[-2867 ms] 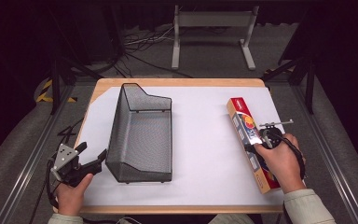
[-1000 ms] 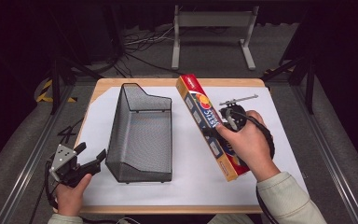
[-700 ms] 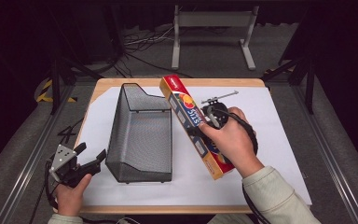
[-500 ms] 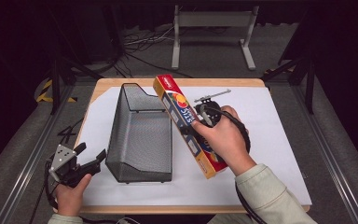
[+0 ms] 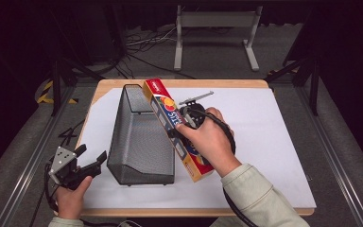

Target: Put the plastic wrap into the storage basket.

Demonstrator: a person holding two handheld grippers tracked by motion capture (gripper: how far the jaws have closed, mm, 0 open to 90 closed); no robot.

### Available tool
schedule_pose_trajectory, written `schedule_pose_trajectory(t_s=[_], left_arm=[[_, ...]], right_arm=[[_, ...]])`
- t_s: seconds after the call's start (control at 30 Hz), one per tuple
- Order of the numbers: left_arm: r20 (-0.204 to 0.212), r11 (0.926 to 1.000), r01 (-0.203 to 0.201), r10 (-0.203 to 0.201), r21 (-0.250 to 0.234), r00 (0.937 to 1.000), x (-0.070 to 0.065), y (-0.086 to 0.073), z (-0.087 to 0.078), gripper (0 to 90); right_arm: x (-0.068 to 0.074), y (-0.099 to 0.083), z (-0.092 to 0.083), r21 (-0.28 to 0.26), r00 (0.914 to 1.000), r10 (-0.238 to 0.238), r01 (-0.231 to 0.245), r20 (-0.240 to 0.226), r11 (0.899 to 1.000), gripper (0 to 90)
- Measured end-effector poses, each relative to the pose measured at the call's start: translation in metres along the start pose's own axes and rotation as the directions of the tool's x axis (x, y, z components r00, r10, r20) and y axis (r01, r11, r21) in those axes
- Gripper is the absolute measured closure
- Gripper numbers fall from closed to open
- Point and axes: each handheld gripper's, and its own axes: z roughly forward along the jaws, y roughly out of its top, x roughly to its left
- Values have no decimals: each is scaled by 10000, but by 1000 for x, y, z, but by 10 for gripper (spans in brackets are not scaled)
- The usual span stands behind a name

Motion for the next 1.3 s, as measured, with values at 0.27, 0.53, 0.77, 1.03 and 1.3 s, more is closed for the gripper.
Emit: schedule_pose_trajectory(t_s=[0.27,0.53,0.77,1.03,1.3], left_arm=[[6,10000,-3,3,86,10000,1,-2,-1,201],[19,10000,-1,0,72,10000,2,-2,-3,201],[37,10000,-1,0,70,10000,2,-2,-2,201],[65,10000,-22,22,70,10000,2,-2,-2,201],[58,10000,9,-9,79,10000,2,-2,-1,201]], right_arm=[[7,6,15,229,10000,60,-61,11,9997,396],[17,10,33,422,10000,60,-61,29,9991,395],[28,12,44,632,9998,86,-96,163,9980,393],[35,9,50,863,9998,198,-204,80,9961,393],[36,5,67,1440,9996,148,-182,249,9894,392]])
